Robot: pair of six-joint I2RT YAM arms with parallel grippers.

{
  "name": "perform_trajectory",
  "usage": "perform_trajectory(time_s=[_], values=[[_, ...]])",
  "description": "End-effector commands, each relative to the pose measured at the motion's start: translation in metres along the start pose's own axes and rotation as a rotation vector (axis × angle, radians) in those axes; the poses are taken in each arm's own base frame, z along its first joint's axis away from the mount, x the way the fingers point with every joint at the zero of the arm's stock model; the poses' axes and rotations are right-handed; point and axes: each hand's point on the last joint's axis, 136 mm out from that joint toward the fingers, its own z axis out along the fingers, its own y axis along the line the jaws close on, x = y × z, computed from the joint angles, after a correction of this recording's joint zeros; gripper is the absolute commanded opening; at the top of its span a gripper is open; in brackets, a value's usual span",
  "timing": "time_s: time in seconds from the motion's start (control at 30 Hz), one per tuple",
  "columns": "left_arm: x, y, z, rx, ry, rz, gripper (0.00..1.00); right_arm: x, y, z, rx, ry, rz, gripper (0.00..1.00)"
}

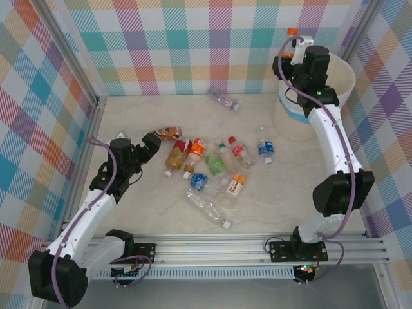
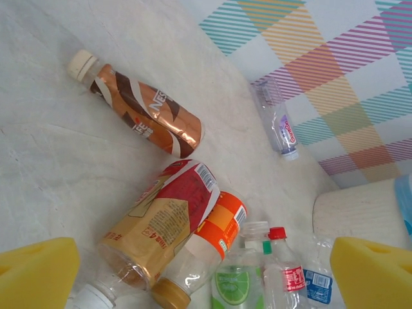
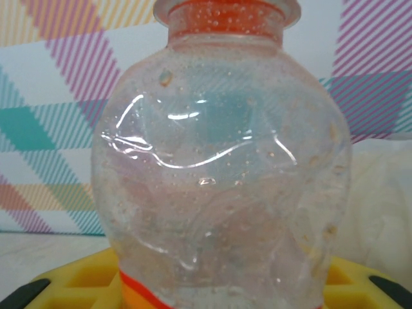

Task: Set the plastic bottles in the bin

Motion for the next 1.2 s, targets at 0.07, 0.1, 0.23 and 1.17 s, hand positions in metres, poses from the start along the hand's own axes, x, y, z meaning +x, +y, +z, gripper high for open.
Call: perform_trajectory(time_s=[0.07, 0.1, 0.23, 1.17], values=[[0.003, -0.002, 0.001, 0.029, 0.022, 0.0, 1.0, 0.008, -0.068, 0.016, 0.2, 0.061, 0.022, 0.41], [0.004, -0.003, 0.0, 0.032, 0.028, 0.004, 1.0, 0.01, -0.078, 0.018, 0.227, 0.072, 0.015, 0.41], [0.006, -0.001, -0.003, 0.017, 0.039, 0.03, 1.0, 0.028, -0.129, 0.018, 0.336, 0.158, 0.013, 0.44], [0.016, 0.018, 0.005, -0.054, 0.08, 0.016, 1.0, 0.041, -0.159, -0.005, 0.4, 0.287, 0.121, 0.78]])
